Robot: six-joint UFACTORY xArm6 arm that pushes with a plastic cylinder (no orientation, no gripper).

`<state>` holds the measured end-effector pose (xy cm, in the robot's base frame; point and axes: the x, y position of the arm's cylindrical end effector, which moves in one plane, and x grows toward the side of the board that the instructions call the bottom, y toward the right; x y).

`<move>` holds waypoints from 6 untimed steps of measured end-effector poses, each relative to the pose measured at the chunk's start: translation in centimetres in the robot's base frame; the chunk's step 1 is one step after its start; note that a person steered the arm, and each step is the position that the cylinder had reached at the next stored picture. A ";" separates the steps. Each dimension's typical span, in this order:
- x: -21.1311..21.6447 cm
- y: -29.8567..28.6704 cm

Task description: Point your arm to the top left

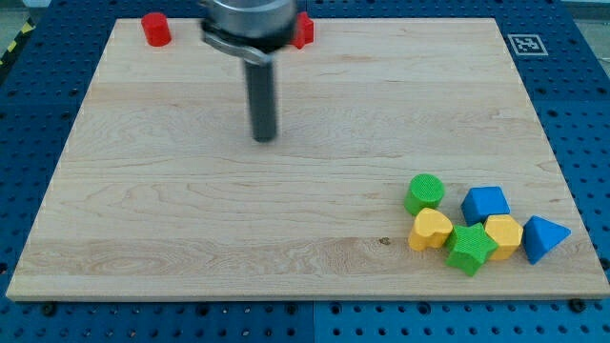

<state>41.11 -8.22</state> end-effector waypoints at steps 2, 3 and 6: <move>-9.1 -15.8; -13.9 -21.3; -21.6 -22.0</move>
